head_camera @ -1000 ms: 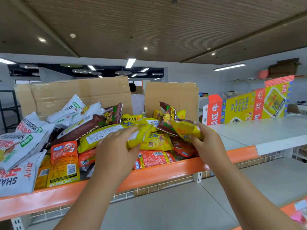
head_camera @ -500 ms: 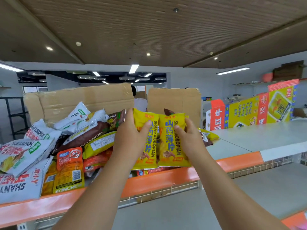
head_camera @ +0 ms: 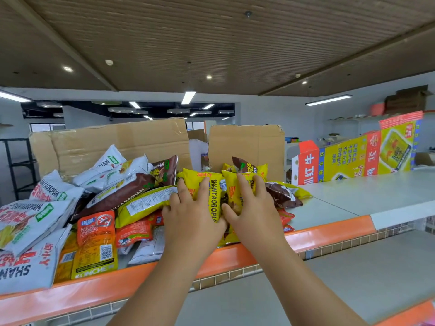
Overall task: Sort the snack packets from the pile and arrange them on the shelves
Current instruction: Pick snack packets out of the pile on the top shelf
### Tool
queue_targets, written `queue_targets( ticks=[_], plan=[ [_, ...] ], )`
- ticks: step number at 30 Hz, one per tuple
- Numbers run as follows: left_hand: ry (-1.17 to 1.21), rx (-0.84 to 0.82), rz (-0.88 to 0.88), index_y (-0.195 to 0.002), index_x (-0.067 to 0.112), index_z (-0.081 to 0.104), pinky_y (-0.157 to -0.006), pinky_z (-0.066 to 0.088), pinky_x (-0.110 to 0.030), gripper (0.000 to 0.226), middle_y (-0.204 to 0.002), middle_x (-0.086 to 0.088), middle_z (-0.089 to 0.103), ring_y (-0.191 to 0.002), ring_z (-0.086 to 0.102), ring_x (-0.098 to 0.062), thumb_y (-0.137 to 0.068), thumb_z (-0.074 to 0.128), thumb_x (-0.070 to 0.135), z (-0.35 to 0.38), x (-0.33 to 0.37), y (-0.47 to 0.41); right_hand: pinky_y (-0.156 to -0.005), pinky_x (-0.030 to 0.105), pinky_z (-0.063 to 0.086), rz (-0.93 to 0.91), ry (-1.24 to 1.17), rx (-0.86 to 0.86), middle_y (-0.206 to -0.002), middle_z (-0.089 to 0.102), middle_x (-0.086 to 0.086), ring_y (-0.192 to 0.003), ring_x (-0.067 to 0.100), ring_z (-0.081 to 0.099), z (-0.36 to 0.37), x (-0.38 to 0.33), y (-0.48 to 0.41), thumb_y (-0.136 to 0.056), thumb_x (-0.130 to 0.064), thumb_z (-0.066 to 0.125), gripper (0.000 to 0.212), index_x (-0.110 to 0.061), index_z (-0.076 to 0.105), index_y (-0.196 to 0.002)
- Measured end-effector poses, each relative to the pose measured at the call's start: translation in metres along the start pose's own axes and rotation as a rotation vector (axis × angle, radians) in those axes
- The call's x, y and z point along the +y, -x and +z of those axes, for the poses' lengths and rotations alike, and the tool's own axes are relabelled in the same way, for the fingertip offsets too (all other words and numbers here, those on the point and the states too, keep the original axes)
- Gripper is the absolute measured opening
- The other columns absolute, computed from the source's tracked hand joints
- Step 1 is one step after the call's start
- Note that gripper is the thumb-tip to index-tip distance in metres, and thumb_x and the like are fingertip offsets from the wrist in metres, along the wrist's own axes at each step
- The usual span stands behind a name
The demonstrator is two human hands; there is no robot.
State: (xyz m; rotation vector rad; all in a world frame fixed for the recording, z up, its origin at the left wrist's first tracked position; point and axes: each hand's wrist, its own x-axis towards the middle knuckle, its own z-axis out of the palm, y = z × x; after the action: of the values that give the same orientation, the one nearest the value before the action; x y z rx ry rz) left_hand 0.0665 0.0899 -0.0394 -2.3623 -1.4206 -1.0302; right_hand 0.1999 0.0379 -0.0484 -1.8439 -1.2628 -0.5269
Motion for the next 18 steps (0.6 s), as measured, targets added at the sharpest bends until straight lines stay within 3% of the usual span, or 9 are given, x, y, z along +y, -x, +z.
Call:
queue_targets(
  ticks=[4, 10, 18],
  plan=[
    [0.044, -0.022, 0.014, -0.157, 0.040, 0.013, -0.111, 0.036, -0.048, 0.084, -0.164, -0.017, 0.017, -0.143, 0.029, -0.038, -0.087, 0.049, 0.068, 0.002, -0.001, -0.003, -0.086, 0.042, 0.052, 0.046, 0.023, -0.004, -0.159, 0.022, 0.008, -0.121, 0.038, 0.051, 0.004, -0.001, -0.002, -0.087, -0.047, 0.059, 0.069, -0.032, 0.032, -0.148],
    [0.132, -0.034, 0.011, -0.157, 0.037, 0.012, -0.111, 0.036, -0.047, 0.086, -0.163, -0.018, 0.017, -0.141, 0.030, -0.041, -0.087, 0.058, 0.054, 0.000, -0.002, -0.004, -0.086, 0.042, 0.051, -0.004, 0.011, 0.023, -0.155, 0.029, 0.007, -0.112, 0.036, 0.056, 0.002, -0.001, -0.002, -0.086, -0.034, 0.061, 0.065, -0.028, 0.035, -0.146],
    [0.256, 0.056, 0.043, -0.160, 0.036, 0.012, -0.114, 0.032, -0.047, 0.089, -0.164, -0.017, 0.016, -0.140, 0.029, -0.040, -0.086, 0.060, 0.053, -0.017, 0.007, -0.006, -0.084, 0.034, 0.047, -0.052, -0.085, 0.154, -0.151, 0.030, -0.005, -0.117, 0.023, 0.051, -0.025, 0.001, -0.006, -0.085, -0.030, 0.064, 0.064, -0.033, 0.037, -0.143]
  ],
)
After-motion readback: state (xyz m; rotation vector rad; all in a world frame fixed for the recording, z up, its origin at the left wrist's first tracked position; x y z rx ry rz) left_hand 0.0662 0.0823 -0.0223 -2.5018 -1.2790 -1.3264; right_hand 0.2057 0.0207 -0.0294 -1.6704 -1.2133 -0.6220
